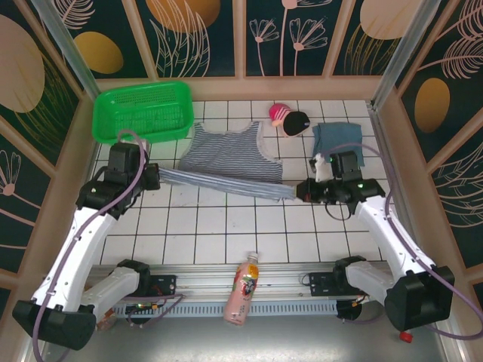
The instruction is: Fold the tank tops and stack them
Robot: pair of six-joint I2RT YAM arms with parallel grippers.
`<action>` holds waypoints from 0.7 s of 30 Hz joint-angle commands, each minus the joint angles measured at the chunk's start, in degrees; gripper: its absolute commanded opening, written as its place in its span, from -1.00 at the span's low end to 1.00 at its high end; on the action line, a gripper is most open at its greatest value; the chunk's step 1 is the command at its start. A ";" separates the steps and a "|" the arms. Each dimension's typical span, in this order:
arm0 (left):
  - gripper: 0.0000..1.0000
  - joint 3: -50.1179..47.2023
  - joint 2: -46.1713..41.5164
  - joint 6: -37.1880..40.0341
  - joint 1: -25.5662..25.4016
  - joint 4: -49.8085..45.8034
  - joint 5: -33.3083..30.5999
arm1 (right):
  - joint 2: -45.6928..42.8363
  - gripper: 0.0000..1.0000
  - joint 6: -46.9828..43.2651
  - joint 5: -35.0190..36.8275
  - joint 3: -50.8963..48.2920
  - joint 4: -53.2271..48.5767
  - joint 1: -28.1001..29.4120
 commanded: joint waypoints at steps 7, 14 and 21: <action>-1.00 -16.21 -5.31 -20.54 0.37 -4.10 12.42 | -1.90 -1.00 10.79 7.79 -5.27 -6.08 4.50; -0.95 -19.82 -6.65 -26.29 0.39 -10.01 17.36 | -0.51 -0.99 13.70 9.79 -4.32 -12.65 8.59; -0.88 -23.52 -9.60 -29.20 0.32 -13.30 24.70 | -2.18 -0.87 18.99 13.13 -6.23 -16.22 12.09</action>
